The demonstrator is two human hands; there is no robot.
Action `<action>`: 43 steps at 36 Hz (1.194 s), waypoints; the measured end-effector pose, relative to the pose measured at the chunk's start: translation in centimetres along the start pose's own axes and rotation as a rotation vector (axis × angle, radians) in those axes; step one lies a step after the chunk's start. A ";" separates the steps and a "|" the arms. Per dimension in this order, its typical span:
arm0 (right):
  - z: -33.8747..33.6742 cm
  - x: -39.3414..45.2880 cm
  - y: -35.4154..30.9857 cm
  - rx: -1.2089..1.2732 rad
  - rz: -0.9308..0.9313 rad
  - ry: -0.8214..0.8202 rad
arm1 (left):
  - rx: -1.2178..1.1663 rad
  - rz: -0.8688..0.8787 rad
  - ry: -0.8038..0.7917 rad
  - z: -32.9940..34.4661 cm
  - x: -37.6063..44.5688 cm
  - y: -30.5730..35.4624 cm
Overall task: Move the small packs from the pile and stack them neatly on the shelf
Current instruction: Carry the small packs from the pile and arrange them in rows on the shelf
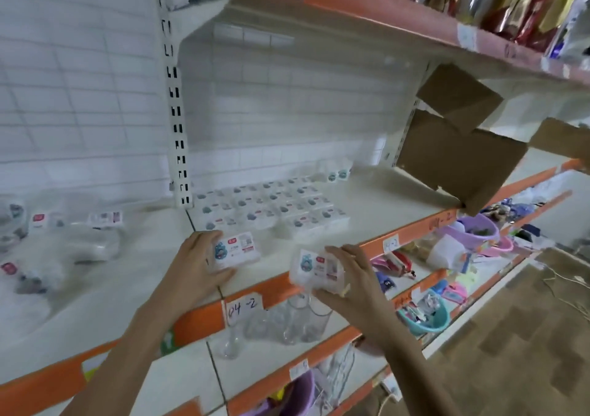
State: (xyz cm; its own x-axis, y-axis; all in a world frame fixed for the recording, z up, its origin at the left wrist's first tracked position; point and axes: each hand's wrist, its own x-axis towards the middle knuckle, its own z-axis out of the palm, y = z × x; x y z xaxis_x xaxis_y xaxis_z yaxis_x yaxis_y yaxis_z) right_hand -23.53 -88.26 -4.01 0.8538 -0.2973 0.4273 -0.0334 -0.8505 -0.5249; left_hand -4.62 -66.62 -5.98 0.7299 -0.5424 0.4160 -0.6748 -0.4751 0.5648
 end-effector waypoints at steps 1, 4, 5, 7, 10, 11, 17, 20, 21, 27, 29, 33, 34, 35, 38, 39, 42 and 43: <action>0.2 1.1 0.3 0.013 0.001 -0.013 | 0.019 -0.009 -0.007 0.1 0.4 -0.3; 0.8 4.4 1.3 0.046 -0.039 -0.056 | 0.028 -0.044 -0.026 0.3 1.3 -0.8; 1.0 5.4 1.7 0.059 -0.057 -0.081 | 0.027 -0.061 -0.032 0.4 1.5 -1.0; 1.6 7.5 2.5 0.075 -0.091 -0.140 | 0.042 -0.088 -0.029 0.7 1.8 -1.3; 2.6 10.5 3.4 0.033 -0.178 -0.233 | 0.086 -0.108 -0.040 1.2 2.0 -2.0; 3.0 11.4 3.7 0.012 -0.215 -0.265 | 0.093 -0.117 -0.041 1.3 2.0 -2.1; 5.3 15.2 4.5 -0.022 -0.356 -0.442 | 0.087 -0.254 -0.023 1.3 2.1 -1.8; 6.2 16.3 5.1 -0.063 -0.416 -0.512 | 0.070 -0.339 -0.011 1.3 2.1 -0.9; 6.5 16.6 5.3 -0.085 -0.435 -0.530 | 0.073 -0.370 -0.007 1.3 2.1 -0.5; 6.9 17.0 7.1 -0.158 -0.479 -0.542 | 0.022 -0.515 0.079 2.2 1.4 1.0; 6.9 16.8 7.4 -0.148 -0.494 -0.532 | 0.007 -0.529 0.109 2.7 1.2 1.5; 6.8 16.5 7.7 -0.121 -0.507 -0.522 | 0.027 -0.567 0.134 3.3 1.4 2.1; 6.9 16.5 7.7 -0.123 -0.510 -0.522 | 0.004 -0.588 0.142 3.4 1.6 2.1; 6.9 16.5 7.7 -0.129 -0.511 -0.525 | -0.018 -0.596 0.142 3.5 1.7 2.1; 7.2 16.6 7.9 -0.154 -0.531 -0.531 | -0.117 -0.657 0.096 3.6 2.1 1.6; 7.3 16.6 7.9 -0.162 -0.540 -0.536 | -0.152 -0.678 0.080 3.6 2.1 1.7; 7.3 16.6 7.8 -0.163 -0.544 -0.550 | -0.145 -0.653 0.071 3.6 2.3 2.2; 7.3 16.6 7.8 -0.164 -0.542 -0.551 | -0.143 -0.639 0.077 3.6 2.4 2.4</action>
State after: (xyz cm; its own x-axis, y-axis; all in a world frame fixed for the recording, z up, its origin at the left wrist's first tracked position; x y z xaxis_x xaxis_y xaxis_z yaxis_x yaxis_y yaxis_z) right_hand -5.79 -96.70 -6.35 0.9058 0.3984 0.1441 0.4216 -0.8812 -0.2140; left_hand -4.92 -71.56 -6.16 0.9913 -0.1305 0.0141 -0.0888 -0.5871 0.8046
